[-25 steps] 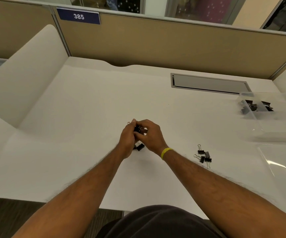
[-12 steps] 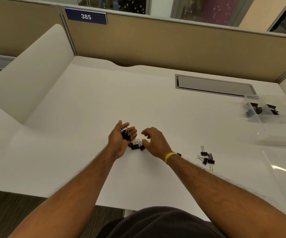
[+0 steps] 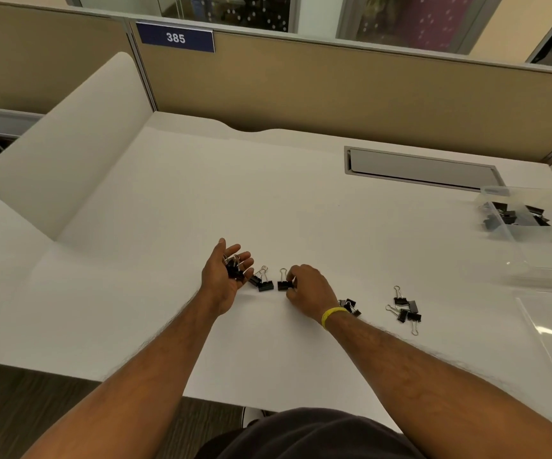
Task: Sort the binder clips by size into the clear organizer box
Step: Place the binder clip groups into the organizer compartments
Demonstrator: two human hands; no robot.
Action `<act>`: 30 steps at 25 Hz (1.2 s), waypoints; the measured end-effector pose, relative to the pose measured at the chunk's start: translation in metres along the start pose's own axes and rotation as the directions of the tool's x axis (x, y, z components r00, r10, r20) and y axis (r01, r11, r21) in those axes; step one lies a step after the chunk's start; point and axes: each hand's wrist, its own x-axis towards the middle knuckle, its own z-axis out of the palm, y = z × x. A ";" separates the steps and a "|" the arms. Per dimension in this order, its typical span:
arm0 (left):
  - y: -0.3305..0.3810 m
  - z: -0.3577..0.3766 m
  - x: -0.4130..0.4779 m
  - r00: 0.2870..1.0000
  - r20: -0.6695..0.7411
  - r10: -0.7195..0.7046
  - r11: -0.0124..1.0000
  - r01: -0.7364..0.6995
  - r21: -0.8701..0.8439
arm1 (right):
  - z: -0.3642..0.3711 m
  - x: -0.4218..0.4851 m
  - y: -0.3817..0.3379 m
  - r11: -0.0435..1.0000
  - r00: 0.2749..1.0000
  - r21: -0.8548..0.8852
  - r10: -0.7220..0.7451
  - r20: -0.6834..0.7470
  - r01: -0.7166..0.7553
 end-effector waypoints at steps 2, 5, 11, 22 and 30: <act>-0.001 0.000 0.001 1.000 -0.004 0.000 1.000 0.000 -0.006 | -0.001 0.001 0.000 1.000 1.000 -0.002 0.012 0.002 -0.012; -0.004 0.001 0.002 1.000 -0.004 0.004 1.000 -0.004 0.002 | 0.000 0.002 -0.005 0.999 0.999 0.008 0.035 -0.017 -0.034; -0.003 0.002 0.003 1.000 0.001 0.003 1.000 -0.003 -0.005 | 0.002 0.007 -0.009 0.996 0.995 0.000 0.084 -0.046 -0.084; -0.009 0.008 0.006 0.998 0.059 0.016 0.997 -0.021 0.073 | -0.008 0.010 -0.062 0.874 0.963 0.447 -0.078 -0.256 0.190; 0.001 -0.005 0.002 0.999 -0.009 0.042 0.998 -0.042 0.041 | -0.003 0.016 -0.058 0.915 0.975 0.380 -0.057 -0.213 0.137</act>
